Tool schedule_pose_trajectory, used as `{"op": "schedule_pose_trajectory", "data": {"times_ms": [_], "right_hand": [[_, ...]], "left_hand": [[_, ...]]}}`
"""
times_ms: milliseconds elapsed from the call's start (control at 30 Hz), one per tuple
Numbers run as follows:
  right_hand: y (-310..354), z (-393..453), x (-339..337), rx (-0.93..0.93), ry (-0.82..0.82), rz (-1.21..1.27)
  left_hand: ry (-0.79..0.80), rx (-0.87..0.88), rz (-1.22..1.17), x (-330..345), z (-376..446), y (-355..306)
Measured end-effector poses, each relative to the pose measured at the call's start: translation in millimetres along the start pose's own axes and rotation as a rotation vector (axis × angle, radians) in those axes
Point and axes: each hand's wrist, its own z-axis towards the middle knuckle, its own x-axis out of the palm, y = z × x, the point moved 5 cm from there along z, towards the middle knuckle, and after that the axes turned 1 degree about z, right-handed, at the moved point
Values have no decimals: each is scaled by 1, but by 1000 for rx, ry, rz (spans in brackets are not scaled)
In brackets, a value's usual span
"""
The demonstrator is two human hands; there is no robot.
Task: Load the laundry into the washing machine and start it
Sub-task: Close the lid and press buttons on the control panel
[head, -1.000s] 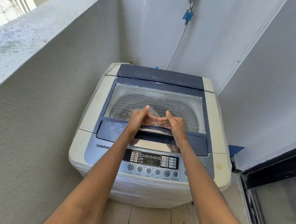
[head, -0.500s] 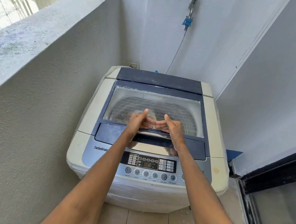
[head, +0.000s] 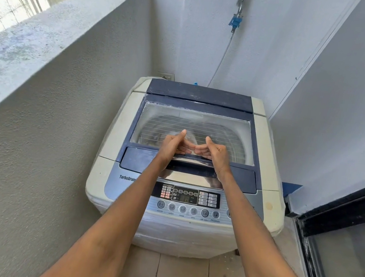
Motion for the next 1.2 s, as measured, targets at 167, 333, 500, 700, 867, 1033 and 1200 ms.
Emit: {"op": "schedule_pose_trajectory", "data": {"times_ms": [167,333,500,700,867,1033,1200], "right_hand": [[-1,2,0,-5,2,-14],[-1,1,1,0,4,-15],[-2,1,0,0,1,-7],[-1,1,0,-9,-2,-17],[-1,0,0,-17,-4,-16],[-3,1,-1,-21,-3,-20],[-3,1,-1,-20,-8,-14]], "left_hand": [[-3,-1,-5,0,0,1],[4,9,-17,0,1,3],[-5,11,-12,-1,3,5],[-6,14,-14,0,3,5],[-12,4,-15,1,2,4],[-15,0,-14,1,3,5],[-14,3,-12,0,4,5]]}}
